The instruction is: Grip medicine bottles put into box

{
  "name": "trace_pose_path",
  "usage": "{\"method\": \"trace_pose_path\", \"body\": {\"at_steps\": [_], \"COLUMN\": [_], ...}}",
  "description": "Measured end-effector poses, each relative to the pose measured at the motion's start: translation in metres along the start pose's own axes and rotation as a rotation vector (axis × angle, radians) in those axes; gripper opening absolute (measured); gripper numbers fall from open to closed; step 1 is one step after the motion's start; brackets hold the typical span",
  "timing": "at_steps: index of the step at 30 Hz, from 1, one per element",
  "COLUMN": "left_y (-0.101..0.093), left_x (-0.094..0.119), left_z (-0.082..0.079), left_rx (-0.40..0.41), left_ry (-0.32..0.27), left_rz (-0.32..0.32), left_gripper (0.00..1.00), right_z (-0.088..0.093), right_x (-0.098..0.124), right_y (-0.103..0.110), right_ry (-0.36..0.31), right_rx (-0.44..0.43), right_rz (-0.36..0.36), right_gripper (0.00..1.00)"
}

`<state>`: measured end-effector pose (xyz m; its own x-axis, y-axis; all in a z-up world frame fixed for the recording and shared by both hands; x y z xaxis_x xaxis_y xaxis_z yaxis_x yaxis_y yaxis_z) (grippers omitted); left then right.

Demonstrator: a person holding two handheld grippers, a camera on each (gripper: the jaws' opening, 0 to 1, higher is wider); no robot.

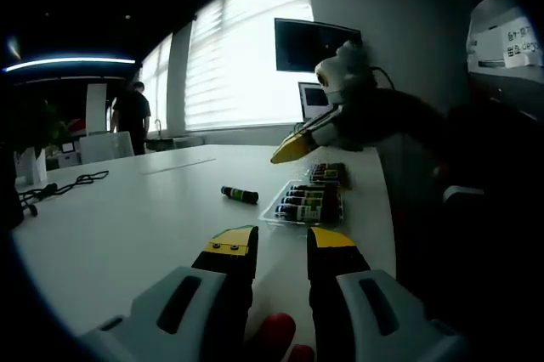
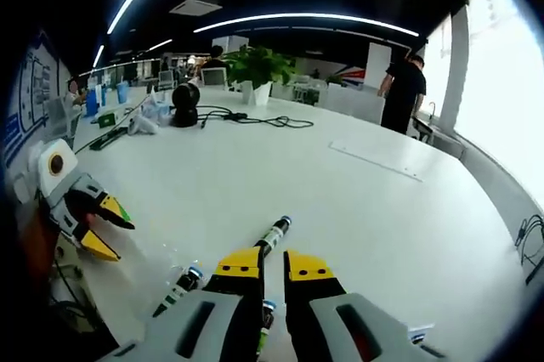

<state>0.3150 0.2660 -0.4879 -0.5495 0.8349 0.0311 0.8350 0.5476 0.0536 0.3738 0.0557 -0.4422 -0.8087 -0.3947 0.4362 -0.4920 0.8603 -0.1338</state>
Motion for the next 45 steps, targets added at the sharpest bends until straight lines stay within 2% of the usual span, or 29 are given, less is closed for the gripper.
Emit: {"method": "trace_pose_path", "body": {"at_steps": [12,30,37,45], "left_y": [0.0,0.001,0.001,0.0], "left_x": [0.0,0.0,0.0,0.0], "left_z": [0.0,0.0,0.0,0.0], "left_rx": [0.001,0.002,0.001,0.001], "left_ry": [0.0,0.0,0.0,-0.003], "left_rz": [0.0,-0.002,-0.001,0.003], "left_gripper": [0.18,0.17,0.18,0.18], "right_z": [-0.001,-0.003,0.001,0.004], "right_x": [-0.013,-0.036,-0.053,-0.067], "right_y": [-0.005,-0.013,-0.005,-0.002], "right_ry": [0.002,0.008,0.045,0.09], "right_rx": [0.001,-0.046,-0.075,-0.066], "right_rz": [-0.019,-0.032,-0.061,-0.046], "right_gripper": [0.07,0.1,0.14,0.16]}}
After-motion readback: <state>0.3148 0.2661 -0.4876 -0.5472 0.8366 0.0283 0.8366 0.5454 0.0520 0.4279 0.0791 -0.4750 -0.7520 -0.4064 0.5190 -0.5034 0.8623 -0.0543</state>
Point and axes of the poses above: the point that each gripper's makers call its tool centre point, and the gripper's own axes: x roughly backward along the fingers, y roughly to its left, z roughly out of its underside, the point moved 6 cm from there along x, roughly backward along the fingers, and after that the axes turned 3 degrees about -y, right-handed, at the moved point
